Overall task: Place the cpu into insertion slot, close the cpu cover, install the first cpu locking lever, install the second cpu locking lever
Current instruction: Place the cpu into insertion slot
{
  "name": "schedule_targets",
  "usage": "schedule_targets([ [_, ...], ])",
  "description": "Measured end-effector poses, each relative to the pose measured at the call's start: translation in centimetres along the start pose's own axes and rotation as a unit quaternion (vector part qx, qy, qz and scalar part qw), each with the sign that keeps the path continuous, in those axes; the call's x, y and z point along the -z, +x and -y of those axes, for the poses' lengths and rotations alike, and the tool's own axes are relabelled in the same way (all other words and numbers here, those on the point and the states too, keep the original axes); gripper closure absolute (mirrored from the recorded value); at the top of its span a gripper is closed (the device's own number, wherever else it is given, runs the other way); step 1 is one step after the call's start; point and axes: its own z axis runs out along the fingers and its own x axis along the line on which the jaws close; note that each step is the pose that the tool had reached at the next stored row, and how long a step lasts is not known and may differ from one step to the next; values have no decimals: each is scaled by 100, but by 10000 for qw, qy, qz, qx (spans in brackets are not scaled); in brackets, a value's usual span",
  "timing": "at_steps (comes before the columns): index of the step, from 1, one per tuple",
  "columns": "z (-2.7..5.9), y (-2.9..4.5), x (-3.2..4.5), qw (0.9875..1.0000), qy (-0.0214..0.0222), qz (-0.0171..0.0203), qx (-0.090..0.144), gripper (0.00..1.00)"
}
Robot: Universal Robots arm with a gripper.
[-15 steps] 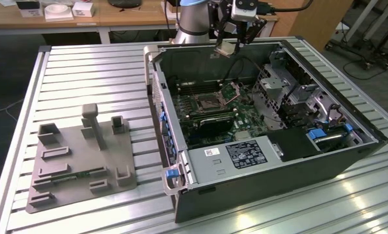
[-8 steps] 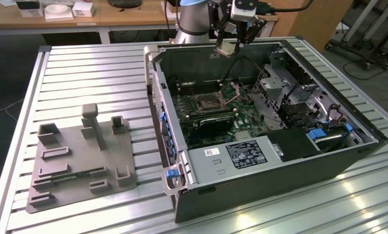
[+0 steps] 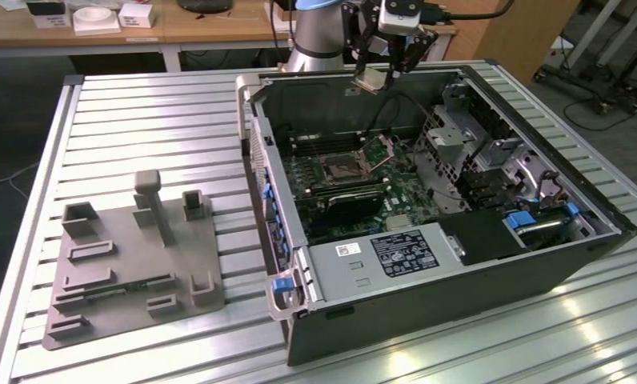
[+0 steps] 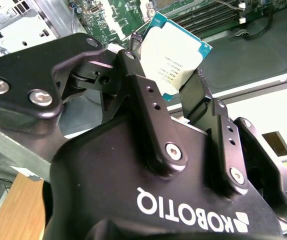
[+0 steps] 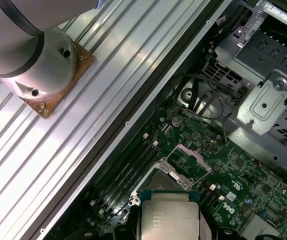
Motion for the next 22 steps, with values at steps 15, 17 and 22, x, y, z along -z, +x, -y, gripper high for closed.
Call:
schedule_targets([
  [15, 0, 0, 0, 10000, -1, 5, -50, 46],
  [17, 0, 0, 0, 10000, -1, 6, -65, 46],
  [22, 0, 0, 0, 10000, -1, 7, -74, 46],
])
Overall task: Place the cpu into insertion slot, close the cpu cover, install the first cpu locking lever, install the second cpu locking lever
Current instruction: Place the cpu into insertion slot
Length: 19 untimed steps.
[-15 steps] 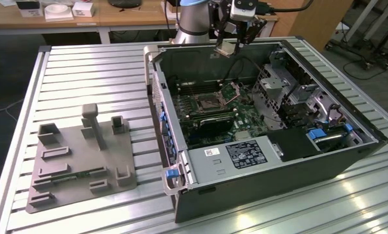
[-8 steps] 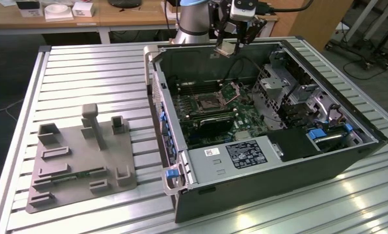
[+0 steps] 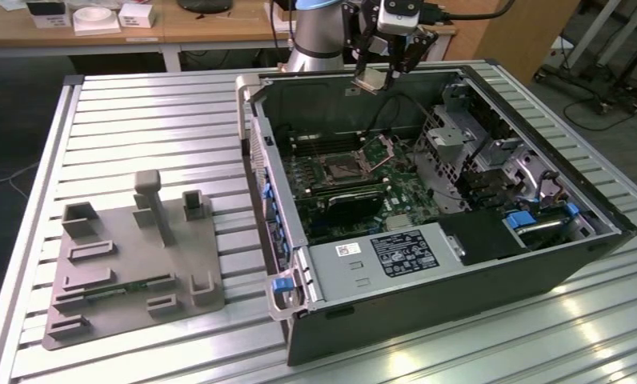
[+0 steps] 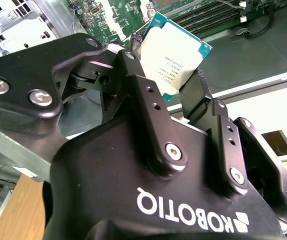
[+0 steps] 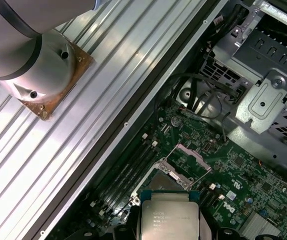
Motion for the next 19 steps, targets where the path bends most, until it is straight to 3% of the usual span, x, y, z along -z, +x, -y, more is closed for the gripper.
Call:
schedule_targets([
  [11, 0, 0, 0, 10000, -1, 4, -39, 46],
  [15, 0, 0, -3, 9996, -6, 25, -278, 46],
  [19, 0, 0, -6, 9983, -11, 52, -575, 46],
])
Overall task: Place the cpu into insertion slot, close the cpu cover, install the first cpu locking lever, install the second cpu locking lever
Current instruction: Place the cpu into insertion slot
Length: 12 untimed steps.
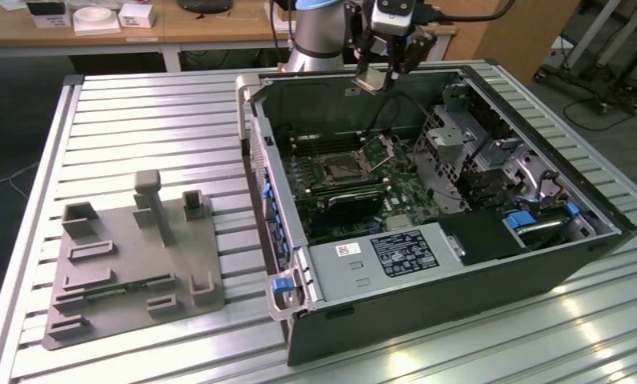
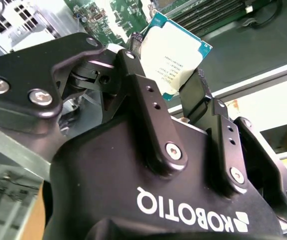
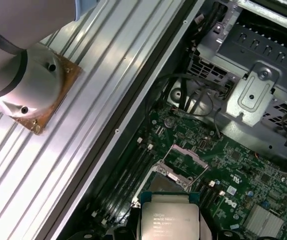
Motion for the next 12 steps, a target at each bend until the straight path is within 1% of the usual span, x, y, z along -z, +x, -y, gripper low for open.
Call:
schedule_targets([
  [2, 0, 0, -1, 9999, -2, 11, -124, 46],
  [5, 4, 2, -1, 9998, -4, 20, -222, 46],
  [12, 6, 2, -2, 9997, -5, 23, -256, 46],
])
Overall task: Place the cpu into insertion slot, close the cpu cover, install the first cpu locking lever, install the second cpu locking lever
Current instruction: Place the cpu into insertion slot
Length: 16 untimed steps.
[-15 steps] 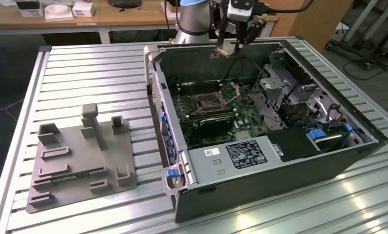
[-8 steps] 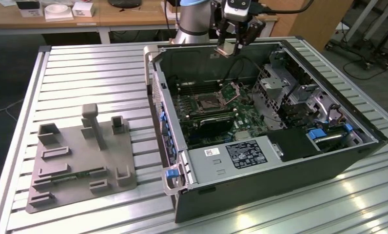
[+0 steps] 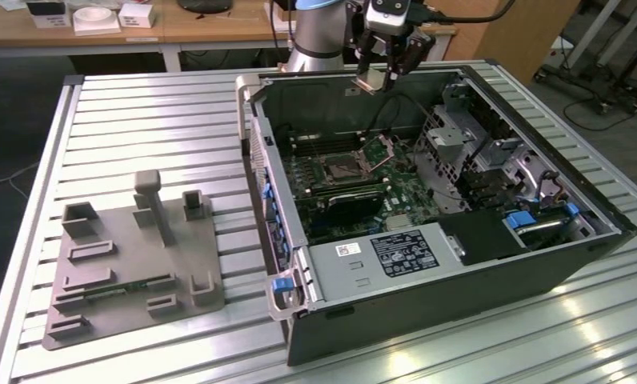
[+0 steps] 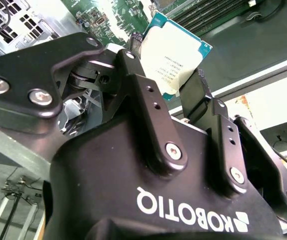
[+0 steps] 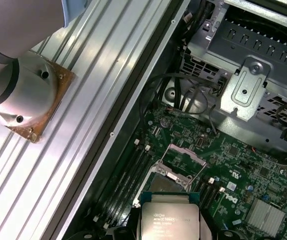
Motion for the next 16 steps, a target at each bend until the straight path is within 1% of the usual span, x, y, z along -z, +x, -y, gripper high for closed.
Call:
schedule_targets([
  [10, 0, 0, 0, 10000, 0, 1, -8, 46],
  [16, 0, 0, 0, 9999, -3, 14, -154, 46],
])
